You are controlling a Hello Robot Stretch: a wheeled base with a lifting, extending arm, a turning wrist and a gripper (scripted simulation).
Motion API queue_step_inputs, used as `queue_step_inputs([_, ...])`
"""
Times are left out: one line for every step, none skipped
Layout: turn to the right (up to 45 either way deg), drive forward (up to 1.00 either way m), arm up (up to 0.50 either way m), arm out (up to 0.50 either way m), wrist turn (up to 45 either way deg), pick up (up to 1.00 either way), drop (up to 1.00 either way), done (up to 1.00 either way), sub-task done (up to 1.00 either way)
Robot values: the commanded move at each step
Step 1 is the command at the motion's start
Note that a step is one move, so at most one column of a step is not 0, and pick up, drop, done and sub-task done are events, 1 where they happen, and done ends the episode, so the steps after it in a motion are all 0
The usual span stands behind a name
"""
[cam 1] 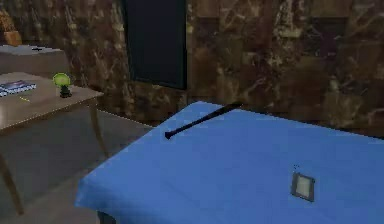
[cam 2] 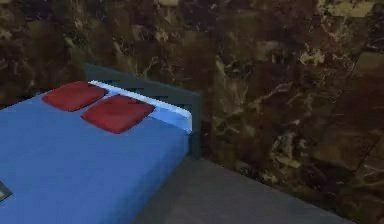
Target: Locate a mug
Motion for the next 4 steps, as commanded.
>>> queue_step_inputs([-45.0, 0.0, 0.0, 0.0, 0.0, 0.0, 0.0, 0.0, 0.0])
queue_step_inputs([-45.0, 0.0, 0.0, 0.0, 0.0, 0.0, 0.0, 0.0, 0.0])
queue_step_inputs([-45.0, 0.0, 0.0, 0.0, 0.0, 0.0, 0.0, 0.0, 0.0])
queue_step_inputs([-18.0, 0.0, 0.0, 0.0, 0.0, 0.0, 0.0, 0.0, 0.0])
